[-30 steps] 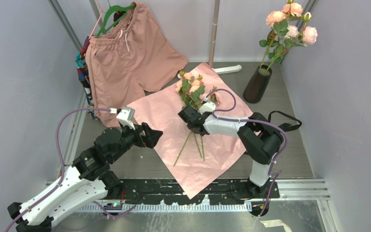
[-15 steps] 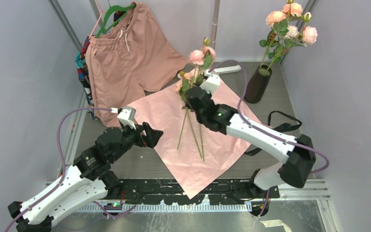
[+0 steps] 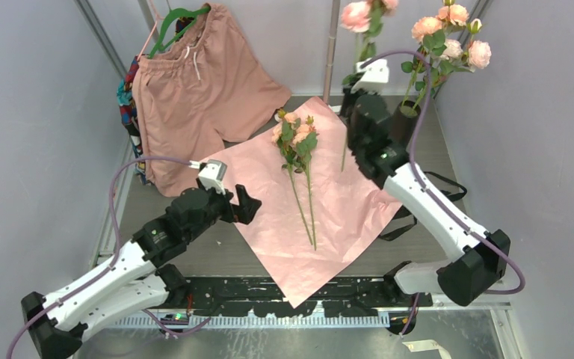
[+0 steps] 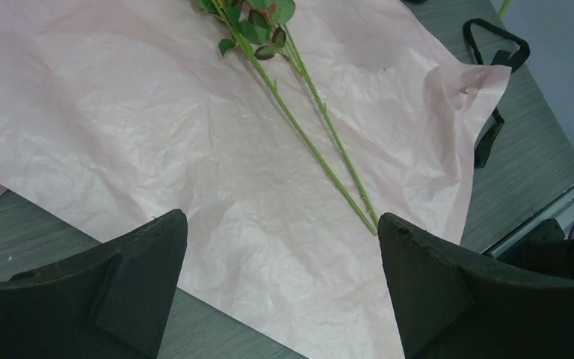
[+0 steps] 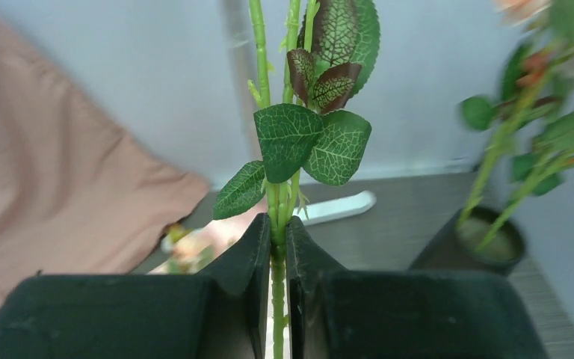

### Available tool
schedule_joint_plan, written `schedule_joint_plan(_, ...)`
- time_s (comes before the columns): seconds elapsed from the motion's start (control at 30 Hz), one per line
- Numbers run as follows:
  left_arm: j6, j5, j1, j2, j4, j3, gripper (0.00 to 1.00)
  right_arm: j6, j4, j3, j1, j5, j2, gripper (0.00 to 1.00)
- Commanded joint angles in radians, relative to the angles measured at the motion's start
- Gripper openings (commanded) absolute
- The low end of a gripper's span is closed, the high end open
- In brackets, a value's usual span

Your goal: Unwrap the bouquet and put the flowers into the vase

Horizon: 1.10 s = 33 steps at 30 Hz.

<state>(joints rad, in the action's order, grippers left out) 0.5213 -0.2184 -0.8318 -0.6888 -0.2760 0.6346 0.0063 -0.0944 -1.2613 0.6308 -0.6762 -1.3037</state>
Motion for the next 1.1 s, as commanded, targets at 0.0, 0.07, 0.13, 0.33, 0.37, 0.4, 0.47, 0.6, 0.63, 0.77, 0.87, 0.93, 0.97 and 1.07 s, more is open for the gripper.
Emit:
schedule_joint_plan(0.0,-0.009,-0.015,-0.001,-0.073,0.118,0.025,0.98,-0.095,-0.105,-0.119,-0.181,0.209,-0.019,0.01)
schedule_joint_plan(0.07,-0.008,-0.010,-0.002,-0.116,0.143,0.036,0.98,-0.104,-0.115,-0.151,-0.254,0.283,-0.051,0.01)
schedule_joint_plan(0.13,-0.009,-0.009,-0.001,-0.157,0.166,0.049,0.98,-0.110,-0.119,-0.207,-0.321,0.357,-0.088,0.01)
schedule_joint_plan(0.33,-0.028,-0.042,0.000,-0.262,0.215,0.085,0.98,-0.150,-0.088,-0.421,-0.455,0.512,-0.256,0.01)
schedule_joint_plan(0.37,-0.030,-0.046,-0.001,-0.273,0.223,0.088,0.98,-0.152,-0.086,-0.450,-0.470,0.528,-0.284,0.01)
schedule_joint_plan(0.4,-0.031,-0.051,-0.001,-0.283,0.230,0.093,0.98,-0.153,-0.083,-0.482,-0.487,0.543,-0.307,0.01)
schedule_joint_plan(0.47,-0.036,-0.061,-0.001,-0.298,0.237,0.099,0.98,-0.159,-0.083,-0.533,-0.522,0.578,-0.354,0.01)
schedule_joint_plan(0.6,-0.047,-0.081,-0.001,-0.299,0.241,0.108,0.98,-0.162,-0.085,-0.622,-0.576,0.613,-0.443,0.01)
schedule_joint_plan(0.63,-0.054,-0.087,-0.001,-0.297,0.242,0.110,0.98,-0.160,-0.086,-0.638,-0.586,0.622,-0.462,0.01)
schedule_joint_plan(0.77,-0.085,-0.112,0.000,-0.301,0.217,0.137,0.98,-0.156,-0.087,-0.695,-0.614,0.642,-0.519,0.01)
schedule_joint_plan(0.87,-0.093,-0.124,0.001,-0.304,0.220,0.140,0.98,-0.157,-0.091,-0.722,-0.617,0.657,-0.552,0.01)
schedule_joint_plan(0.93,-0.095,-0.128,0.001,-0.312,0.222,0.140,0.98,-0.160,-0.080,-0.754,-0.617,0.662,-0.578,0.01)
schedule_joint_plan(0.97,-0.095,-0.128,0.002,-0.319,0.224,0.141,0.98,-0.164,-0.076,-0.769,-0.617,0.662,-0.588,0.01)
schedule_joint_plan(1.07,-0.093,-0.125,0.003,-0.341,0.224,0.147,0.98,-0.172,-0.062,-0.808,-0.617,0.662,-0.600,0.01)
